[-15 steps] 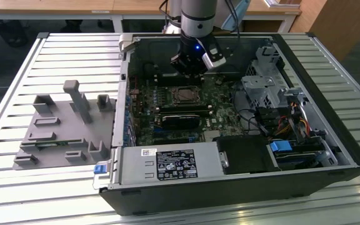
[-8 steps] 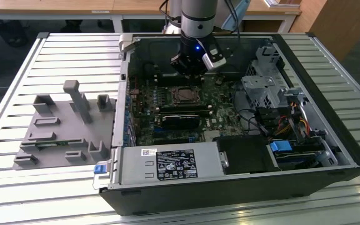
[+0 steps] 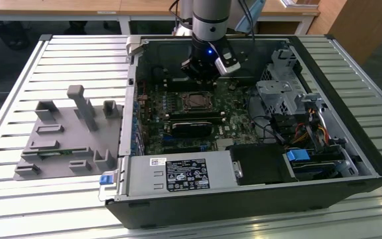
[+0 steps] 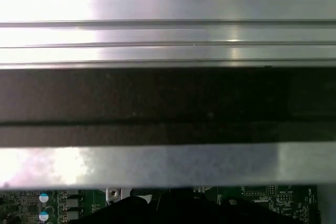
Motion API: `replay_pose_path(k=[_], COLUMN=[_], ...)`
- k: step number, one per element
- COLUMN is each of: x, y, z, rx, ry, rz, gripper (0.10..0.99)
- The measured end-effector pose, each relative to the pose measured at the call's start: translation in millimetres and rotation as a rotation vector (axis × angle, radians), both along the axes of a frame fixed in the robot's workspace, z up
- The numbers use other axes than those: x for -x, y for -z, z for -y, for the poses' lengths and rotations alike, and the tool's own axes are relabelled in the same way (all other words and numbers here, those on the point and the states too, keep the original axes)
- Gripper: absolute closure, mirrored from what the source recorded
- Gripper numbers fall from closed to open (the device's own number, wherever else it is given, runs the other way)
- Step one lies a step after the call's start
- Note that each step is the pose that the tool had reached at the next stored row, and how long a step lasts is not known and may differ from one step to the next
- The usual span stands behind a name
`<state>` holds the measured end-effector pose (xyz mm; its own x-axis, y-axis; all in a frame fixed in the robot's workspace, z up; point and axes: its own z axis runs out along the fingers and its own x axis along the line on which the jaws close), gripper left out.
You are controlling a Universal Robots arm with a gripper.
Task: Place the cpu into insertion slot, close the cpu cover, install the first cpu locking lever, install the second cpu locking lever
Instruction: 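Install the second cpu locking lever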
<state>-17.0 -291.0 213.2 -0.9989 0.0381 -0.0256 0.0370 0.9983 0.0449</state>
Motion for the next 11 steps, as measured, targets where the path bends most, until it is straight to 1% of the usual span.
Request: replay_pose_path(k=[11], x=[0.0], y=[0.0], z=[7.3], rx=[0.000], ry=[0.000], rz=[0.0001], gripper=[0.980])
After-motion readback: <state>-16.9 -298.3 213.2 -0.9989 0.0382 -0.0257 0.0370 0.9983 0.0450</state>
